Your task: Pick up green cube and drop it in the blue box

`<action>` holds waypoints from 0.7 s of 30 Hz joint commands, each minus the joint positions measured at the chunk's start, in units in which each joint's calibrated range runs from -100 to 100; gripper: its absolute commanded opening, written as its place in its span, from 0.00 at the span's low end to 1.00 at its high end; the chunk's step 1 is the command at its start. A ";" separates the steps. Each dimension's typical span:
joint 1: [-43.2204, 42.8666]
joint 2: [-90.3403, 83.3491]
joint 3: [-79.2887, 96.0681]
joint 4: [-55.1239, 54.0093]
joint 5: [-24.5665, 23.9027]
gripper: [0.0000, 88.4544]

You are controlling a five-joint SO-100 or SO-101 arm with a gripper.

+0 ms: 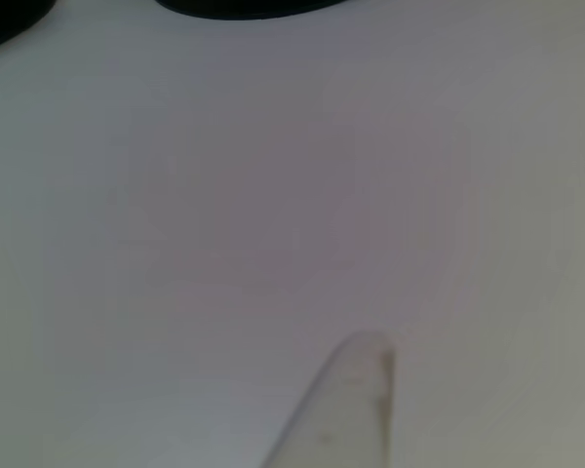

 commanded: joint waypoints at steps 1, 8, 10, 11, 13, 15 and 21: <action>-3.23 -1.24 0.18 -0.88 0.20 0.28; -7.93 -1.16 0.18 -0.88 0.24 0.28; -9.01 -1.16 0.18 -0.88 0.24 0.28; -9.66 -1.16 0.18 -0.88 0.24 0.28; -10.53 -1.16 0.18 -0.88 0.24 0.28; -10.68 -1.16 0.18 -0.88 0.24 0.28; -10.17 -1.08 0.09 -0.80 0.24 0.28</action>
